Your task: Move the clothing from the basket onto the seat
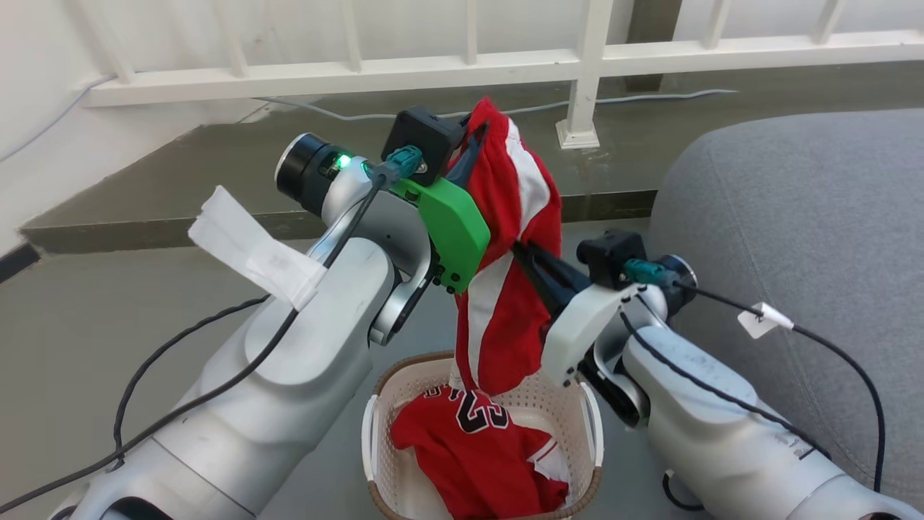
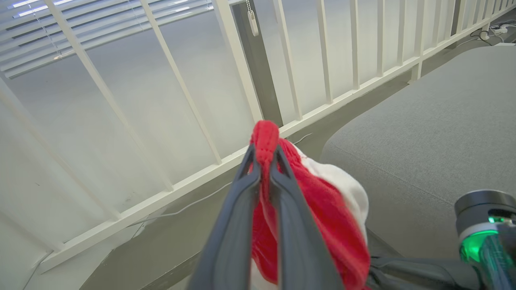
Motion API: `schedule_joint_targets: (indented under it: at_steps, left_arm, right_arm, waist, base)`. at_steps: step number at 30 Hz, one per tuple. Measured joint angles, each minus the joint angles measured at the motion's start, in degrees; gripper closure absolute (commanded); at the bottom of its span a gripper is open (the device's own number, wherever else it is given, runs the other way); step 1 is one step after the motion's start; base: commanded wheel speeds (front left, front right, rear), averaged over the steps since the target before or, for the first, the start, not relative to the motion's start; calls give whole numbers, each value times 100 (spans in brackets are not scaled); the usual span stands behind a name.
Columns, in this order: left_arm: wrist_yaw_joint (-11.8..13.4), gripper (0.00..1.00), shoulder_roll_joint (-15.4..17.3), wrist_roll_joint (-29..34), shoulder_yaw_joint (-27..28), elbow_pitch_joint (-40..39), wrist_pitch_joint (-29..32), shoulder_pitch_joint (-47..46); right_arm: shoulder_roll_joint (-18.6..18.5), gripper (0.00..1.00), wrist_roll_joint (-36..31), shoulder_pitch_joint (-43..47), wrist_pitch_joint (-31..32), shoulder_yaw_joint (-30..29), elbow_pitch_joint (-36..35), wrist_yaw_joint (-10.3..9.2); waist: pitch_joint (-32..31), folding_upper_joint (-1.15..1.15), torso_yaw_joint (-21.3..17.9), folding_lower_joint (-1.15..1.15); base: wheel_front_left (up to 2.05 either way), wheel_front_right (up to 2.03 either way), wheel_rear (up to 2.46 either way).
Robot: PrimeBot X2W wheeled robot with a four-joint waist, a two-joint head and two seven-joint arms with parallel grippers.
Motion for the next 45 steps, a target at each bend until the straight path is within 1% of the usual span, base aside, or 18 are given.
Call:
schedule_joint_targets:
  at_steps: [5, 6, 7, 8, 9, 17, 21, 23, 24, 29, 32, 37, 45]
  left_arm:
    - [23, 100, 60, 0, 37, 132, 29, 23]
    - [58, 100, 70, 0, 65, 142, 7, 31]
    - [93, 81, 71, -1, 124, 147, -36, 38]
    - [110, 55, 80, -1, 166, 152, -59, 38]
    - [124, 0, 86, -2, 192, 156, -94, 40]
    - [140, 0, 83, -200, 318, 171, -337, 246]
    - [137, 0, 82, -359, 349, 149, -432, 471]
    - [110, 0, 82, -359, 312, 140, -459, 533]
    - [100, 0, 81, -359, 287, 136, -472, 568]
    - [4, 0, 78, -410, 165, 134, -483, 760]
    - [-43, 0, 78, -547, 130, 109, -526, 896]
    - [-89, 0, 78, -559, 29, 68, -582, 1046]
    - [-146, 0, 79, -553, -190, -18, -634, 1241]
  right_arm:
    - [-2, 100, -19, -134, 0, -282, -14, -94]
    - [-2, 100, -41, -166, 0, -357, -23, -105]
    - [-3, 100, -62, -197, 0, -422, -43, -112]
    - [-10, 100, -66, -236, 0, -481, -69, -147]
    - [-31, 100, -80, -275, 0, -545, -107, -149]
    - [-433, 100, -172, -423, 0, -1025, -330, -246]
    - [-626, 100, -234, -423, 0, -1250, -477, -249]
    - [-722, 100, -288, -422, 0, -1335, -537, -265]
    - [-770, 100, -304, -422, 0, -1396, -569, -302]
    - [-1049, 100, -313, -369, 0, -1674, -716, -308]
    - [-1224, 100, -313, -341, 0, -1850, -856, -399]
    - [-1500, 100, -328, -241, 0, -2109, -1103, -443]
    - [-1683, 100, -365, -13, 0, -2345, -1407, -449]
  waist:
    - [53, 0, -147, 0]
    - [64, 0, -178, 0]
    - [74, 0, -209, 0]
    - [84, 0, -241, 0]
    - [93, 0, -273, 0]
    - [146, 0, -530, 0]
    - [163, 0, -709, 0]
    - [168, 0, -790, 0]
    - [170, 0, -834, 0]
    - [180, 0, -1070, 0]
    - [189, 0, -1232, 0]
    - [212, 0, -1528, 0]
    - [266, 0, -2080, 0]
  base:
    - [0, 0, 0]
    - [0, 0, 0]
    - [0, 0, 0]
    - [0, 0, 0]
    - [0, 0, 0]
    - [0, 0, 0]
    - [0, 0, 0]
    - [0, 0, 0]
    - [0, 0, 0]
    - [0, 0, 0]
    - [0, 0, 0]
    - [0, 0, 0]
    - [0, 0, 0]
